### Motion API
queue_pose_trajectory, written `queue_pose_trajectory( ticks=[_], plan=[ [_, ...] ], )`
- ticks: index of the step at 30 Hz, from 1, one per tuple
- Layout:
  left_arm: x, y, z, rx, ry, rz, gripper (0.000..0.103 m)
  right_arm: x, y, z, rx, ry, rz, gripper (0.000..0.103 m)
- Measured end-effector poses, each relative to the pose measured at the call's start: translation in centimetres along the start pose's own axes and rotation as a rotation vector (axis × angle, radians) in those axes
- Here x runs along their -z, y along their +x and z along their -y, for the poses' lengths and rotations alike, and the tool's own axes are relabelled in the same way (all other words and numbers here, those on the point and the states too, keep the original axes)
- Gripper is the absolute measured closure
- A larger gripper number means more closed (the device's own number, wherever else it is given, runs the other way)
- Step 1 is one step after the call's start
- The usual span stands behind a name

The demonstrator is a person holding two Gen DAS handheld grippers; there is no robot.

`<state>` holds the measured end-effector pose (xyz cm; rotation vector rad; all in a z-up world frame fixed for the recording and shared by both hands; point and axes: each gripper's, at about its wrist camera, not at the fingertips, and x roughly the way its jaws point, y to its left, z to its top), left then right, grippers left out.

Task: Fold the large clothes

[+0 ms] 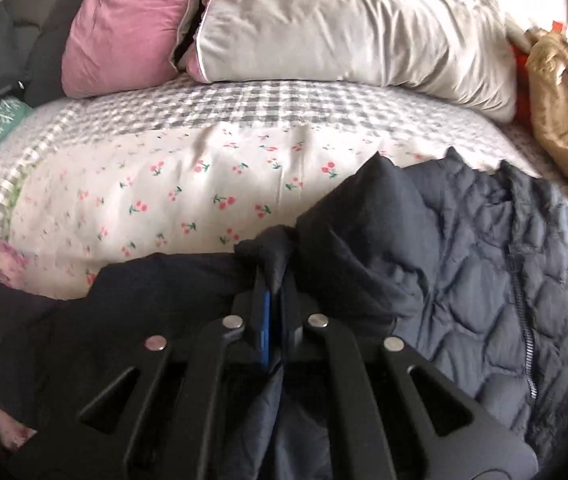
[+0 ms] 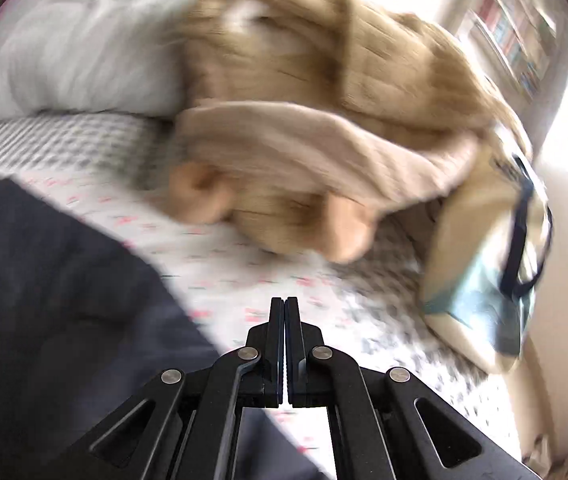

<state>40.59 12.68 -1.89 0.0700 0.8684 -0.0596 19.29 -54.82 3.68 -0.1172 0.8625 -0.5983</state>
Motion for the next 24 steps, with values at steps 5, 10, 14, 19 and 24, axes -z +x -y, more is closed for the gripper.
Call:
queue_pose_trajectory(
  ticks=[5, 10, 14, 19, 24],
  plan=[
    [0.8, 1.0, -1.5, -0.169, -0.048, -0.054, 0.044, 2.3, 0.8, 3.6, -0.308, 0.144, -0.113, 0.085],
    [2.3, -1.8, -1.3, -0.135, -0.009, -0.017, 0.029, 4.5, 1.1, 4.8, -0.422, 0.220, -0.165, 0.027],
    [3.4, -3.6, -1.4, -0.101, -0.004, -0.012, 0.026, 4.8, 1.1, 5.9, -0.517, 0.276, -0.161, 0.022],
    [4.9, -3.7, -1.6, -0.078, -0.028, -0.041, 0.025, 6.0, 1.0, 2.0, -0.527, 0.101, -0.203, 0.038],
    [6.0, -2.9, -1.4, -0.064, -0.066, -0.075, 0.025, 6.3, -2.3, -3.7, -0.330, -0.242, -0.147, 0.097]
  ],
)
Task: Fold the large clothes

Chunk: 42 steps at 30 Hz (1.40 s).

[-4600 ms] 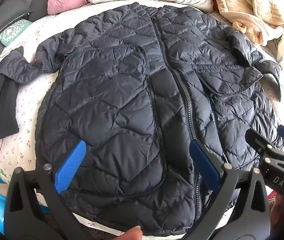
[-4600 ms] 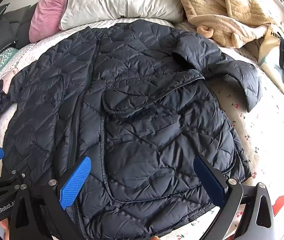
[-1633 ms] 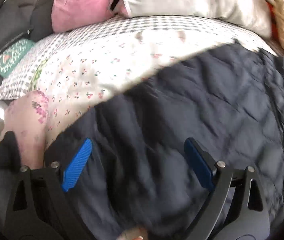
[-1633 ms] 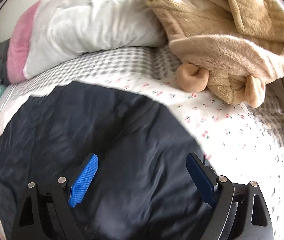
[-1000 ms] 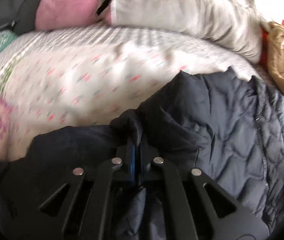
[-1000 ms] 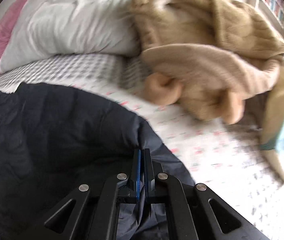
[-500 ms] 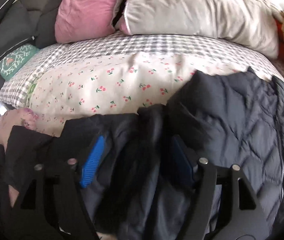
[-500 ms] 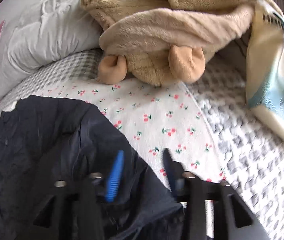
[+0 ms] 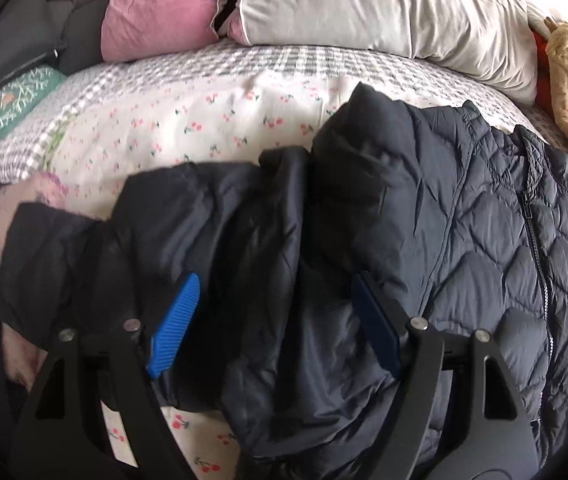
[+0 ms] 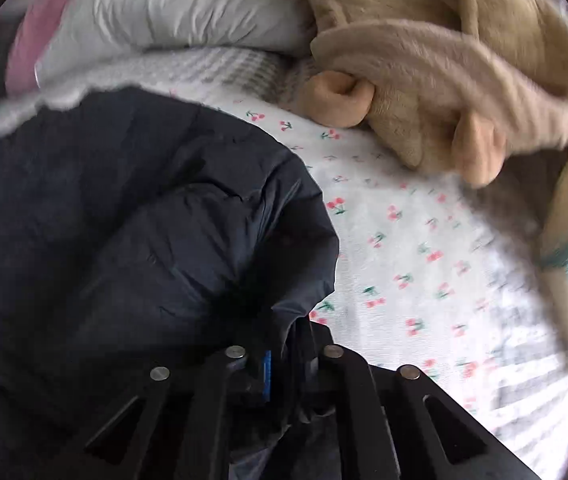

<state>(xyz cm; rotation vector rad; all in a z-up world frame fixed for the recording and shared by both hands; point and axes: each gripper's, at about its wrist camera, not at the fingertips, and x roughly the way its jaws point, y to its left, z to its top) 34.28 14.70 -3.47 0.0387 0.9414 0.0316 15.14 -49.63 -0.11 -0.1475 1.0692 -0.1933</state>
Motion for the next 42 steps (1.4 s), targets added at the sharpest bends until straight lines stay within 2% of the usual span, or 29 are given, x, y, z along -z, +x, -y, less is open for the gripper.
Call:
queue_pose_trajectory(
  ticks=[1, 2, 5, 7, 9, 10, 12, 13, 14, 16, 17, 19, 23, 27, 30, 31, 32, 33, 34, 36, 39, 40, 42],
  plan=[
    [0.1, 0.0, 0.1, 0.002, -0.002, 0.000, 0.025, -0.2, -0.2, -0.3, 0.126, -0.051, -0.007, 0.098],
    [0.2, -0.1, 0.2, 0.002, 0.000, 0.002, 0.025, -0.4, -0.2, 0.1, 0.196, -0.057, -0.012, 0.098],
    [0.3, -0.7, 0.4, 0.004, 0.022, 0.011, 0.025, -1.1, -0.2, 4.0, 0.306, 0.068, -0.037, 0.098],
    [0.3, -1.1, 0.0, -0.017, 0.037, 0.016, 0.025, -1.3, 0.6, 5.2, 0.445, 0.057, -0.088, 0.098],
    [0.1, -1.4, -1.0, -0.043, 0.032, 0.015, 0.025, -1.4, 0.7, 5.6, 0.513, 0.068, -0.090, 0.097],
    [0.0, -1.7, -2.2, -0.065, 0.010, 0.013, 0.025, -1.5, 0.3, 6.0, 0.495, 0.102, -0.058, 0.093],
    [0.1, -2.1, -4.7, -0.107, -0.057, 0.001, 0.025, -1.8, -0.3, 6.5, 0.405, 0.189, -0.010, 0.081],
    [0.2, -2.2, -6.2, -0.130, -0.101, -0.012, 0.025, -1.5, -1.4, 7.0, 0.339, 0.245, 0.019, 0.065],
    [0.4, -2.3, -7.6, -0.153, -0.138, -0.031, 0.025, -1.3, -1.9, 7.4, 0.291, 0.283, 0.041, 0.039],
    [1.2, -2.4, -10.5, -0.187, -0.209, -0.078, 0.025, -0.4, -3.8, 8.0, 0.194, 0.354, 0.108, 0.022],
    [1.6, -2.5, -11.6, -0.211, -0.236, -0.090, 0.025, -0.3, -4.8, 7.7, 0.172, 0.361, 0.125, 0.022],
    [2.3, -3.3, -14.0, -0.283, -0.280, -0.065, 0.025, 0.8, -6.2, 7.2, 0.119, 0.364, 0.145, 0.022],
    [2.7, -3.7, -17.9, -0.390, -0.298, -0.028, 0.025, 2.6, -8.0, 5.7, 0.059, 0.351, 0.164, 0.022],
    [2.3, -1.0, -20.7, -0.385, -0.264, -0.085, 0.025, 4.2, -8.5, 5.2, 0.023, 0.361, 0.170, 0.022],
    [1.8, 0.6, -20.5, -0.340, -0.193, -0.089, 0.025, 5.6, -8.1, 4.6, 0.011, 0.364, 0.147, 0.022],
    [1.7, 0.8, -20.4, -0.317, -0.182, -0.089, 0.029, 6.1, -8.1, 4.3, 0.013, 0.359, 0.132, 0.022],
    [1.6, 0.8, -20.3, -0.264, -0.177, -0.087, 0.064, 6.3, -8.1, 4.0, 0.016, 0.356, 0.124, 0.022],
    [1.5, 0.8, -20.0, -0.228, -0.175, -0.095, 0.095, 6.5, -8.2, 3.8, 0.019, 0.356, 0.120, 0.022],
    [1.4, 0.6, -19.6, -0.204, -0.179, -0.109, 0.098, 6.7, -8.4, 3.6, 0.021, 0.358, 0.119, 0.022],
    [0.9, -2.1, -18.6, -0.210, -0.160, 0.000, 0.098, 6.9, -8.9, 3.3, 0.024, 0.360, 0.125, 0.022],
    [-0.2, -6.9, -18.7, -0.275, -0.178, 0.157, 0.099, 6.9, -9.9, 3.2, 0.047, 0.358, 0.135, 0.022],
    [-0.4, -8.2, -19.3, -0.334, -0.195, 0.187, 0.099, 6.9, -10.3, 3.4, 0.051, 0.360, 0.138, 0.022],
    [-0.9, -9.1, -21.2, -0.479, -0.219, 0.192, 0.097, 7.1, -10.8, 3.8, 0.050, 0.375, 0.142, 0.022]
  ],
)
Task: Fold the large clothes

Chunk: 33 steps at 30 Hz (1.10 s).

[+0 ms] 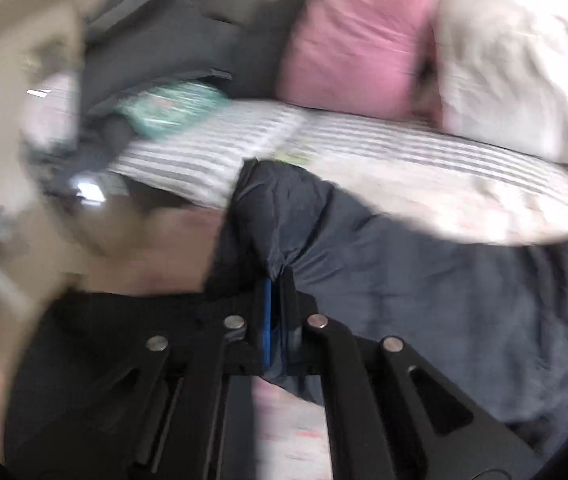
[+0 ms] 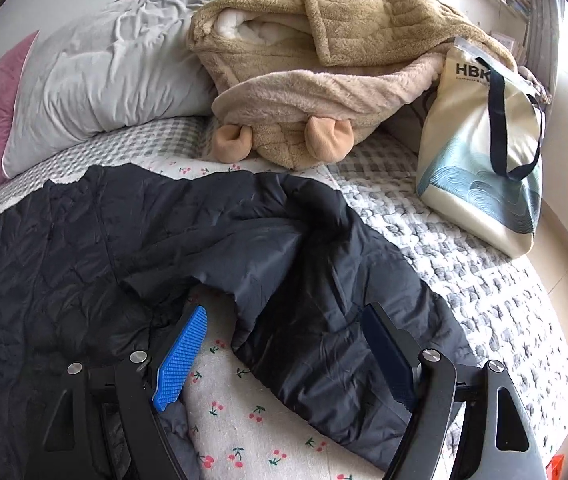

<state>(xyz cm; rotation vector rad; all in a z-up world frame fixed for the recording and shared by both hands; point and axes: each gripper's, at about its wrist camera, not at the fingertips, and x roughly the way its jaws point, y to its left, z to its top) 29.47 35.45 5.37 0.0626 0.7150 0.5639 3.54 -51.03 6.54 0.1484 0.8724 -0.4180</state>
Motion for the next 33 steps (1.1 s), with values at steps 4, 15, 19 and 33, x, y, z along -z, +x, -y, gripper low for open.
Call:
queue_pose_trajectory(
  ticks=[4, 15, 19, 33],
  plan=[
    [-0.2, 0.6, -3.3, -0.111, -0.077, -0.103, 0.076, 0.2, -1.4, 2.4, -0.038, 0.093, -0.006, 0.020],
    [5.2, -9.6, 0.2, 0.253, -0.081, -0.116, 0.016, 4.7, -2.5, 13.1, 0.055, 0.403, -0.110, 0.017],
    [9.0, -13.4, 3.6, 0.411, -0.076, -0.152, 0.015, 7.4, 0.5, 14.3, -0.050, 0.527, -0.180, 0.019],
    [17.1, -18.5, 14.3, 0.600, 0.068, -0.238, 0.015, 0.0, 2.6, 13.7, 0.656, -0.037, -0.116, 0.093]
  ],
)
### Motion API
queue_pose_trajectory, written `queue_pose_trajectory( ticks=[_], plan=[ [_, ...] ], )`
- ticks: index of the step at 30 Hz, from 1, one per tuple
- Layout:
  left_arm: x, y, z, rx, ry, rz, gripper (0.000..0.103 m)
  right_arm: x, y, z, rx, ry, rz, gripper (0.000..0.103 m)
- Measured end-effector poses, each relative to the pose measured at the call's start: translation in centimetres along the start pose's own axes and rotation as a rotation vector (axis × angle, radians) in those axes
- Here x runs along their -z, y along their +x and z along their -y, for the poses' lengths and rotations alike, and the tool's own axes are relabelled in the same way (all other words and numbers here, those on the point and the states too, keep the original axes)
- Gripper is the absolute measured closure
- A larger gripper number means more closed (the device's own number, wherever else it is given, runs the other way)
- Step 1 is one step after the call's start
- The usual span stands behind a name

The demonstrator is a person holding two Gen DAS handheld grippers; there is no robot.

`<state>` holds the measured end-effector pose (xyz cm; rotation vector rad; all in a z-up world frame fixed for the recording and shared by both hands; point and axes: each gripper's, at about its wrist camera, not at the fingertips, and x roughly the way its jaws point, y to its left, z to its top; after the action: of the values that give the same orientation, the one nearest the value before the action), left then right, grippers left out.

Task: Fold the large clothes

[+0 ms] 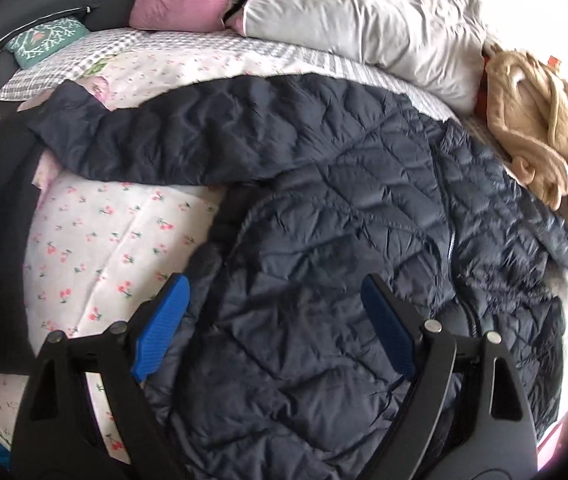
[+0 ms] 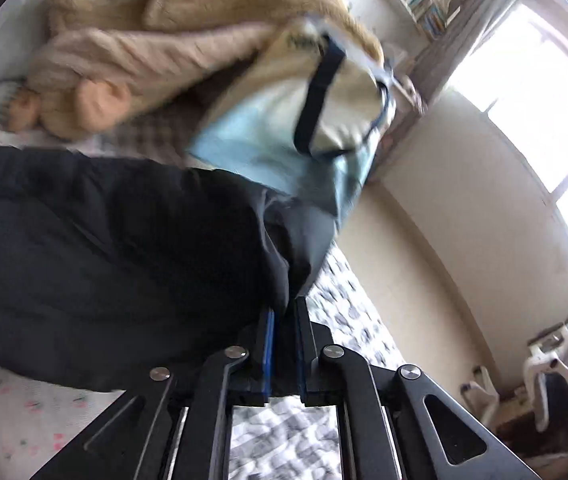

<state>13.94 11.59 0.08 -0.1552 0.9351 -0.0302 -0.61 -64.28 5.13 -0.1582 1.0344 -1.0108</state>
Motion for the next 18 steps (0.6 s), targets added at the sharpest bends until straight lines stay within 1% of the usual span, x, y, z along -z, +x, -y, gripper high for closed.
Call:
queue_pose_trajectory(
  ticks=[1, 2, 3, 4, 5, 6, 7, 9, 11, 12, 13, 15, 16, 18],
  plan=[
    [0.1, 0.5, 0.2, -0.010, 0.010, -0.009, 0.015, 0.0, 1.3, 0.1, 0.049, 0.003, -0.053, 0.090],
    [0.2, 0.7, 0.3, -0.016, 0.014, -0.015, 0.015, 0.0, 2.0, 0.2, 0.070, 0.017, -0.077, 0.085],
    [0.3, 0.9, 0.4, -0.020, 0.017, -0.019, 0.015, 0.3, 2.3, 0.7, 0.046, 0.067, -0.092, 0.081],
    [0.3, 1.1, 0.3, -0.023, 0.018, -0.023, 0.015, 0.6, 2.1, 1.4, -0.015, 0.135, -0.098, 0.065],
    [0.5, 1.2, 0.2, -0.024, 0.020, -0.026, 0.015, 0.8, 1.7, 1.7, -0.069, 0.182, -0.095, 0.040],
    [0.5, 1.2, 0.1, -0.021, 0.020, -0.025, 0.015, 1.1, 0.9, 1.9, -0.134, 0.213, -0.076, 0.032],
    [0.5, 1.1, -0.2, -0.015, 0.021, -0.026, 0.015, 1.3, -0.3, 1.8, -0.184, 0.216, -0.044, 0.029],
    [0.4, 0.8, -1.0, -0.003, 0.018, -0.034, 0.015, 1.2, -2.5, 1.1, -0.248, 0.197, -0.006, 0.029],
    [0.5, 0.5, -2.0, 0.024, 0.011, -0.054, 0.015, 1.9, -5.6, 0.7, -0.401, 0.188, 0.024, 0.028],
    [0.6, 0.4, -2.5, 0.048, 0.015, -0.081, 0.015, 2.1, -6.9, 0.2, -0.491, 0.189, 0.031, 0.027],
    [0.7, 0.4, -3.0, 0.066, 0.020, -0.104, 0.015, 3.0, -8.6, -0.2, -0.630, 0.181, 0.030, 0.025],
    [1.3, 0.2, -4.1, 0.091, 0.039, -0.150, 0.015, 4.7, -10.7, -1.7, -0.811, 0.138, -0.002, 0.024],
    [1.9, 0.0, -5.0, 0.096, 0.057, -0.178, 0.015, 6.2, -11.8, -2.7, -0.927, 0.089, -0.043, 0.024],
    [2.8, -0.1, -6.1, 0.113, 0.088, -0.219, 0.015, 9.1, -13.4, -4.7, -1.066, -0.002, -0.110, 0.024]
  ],
)
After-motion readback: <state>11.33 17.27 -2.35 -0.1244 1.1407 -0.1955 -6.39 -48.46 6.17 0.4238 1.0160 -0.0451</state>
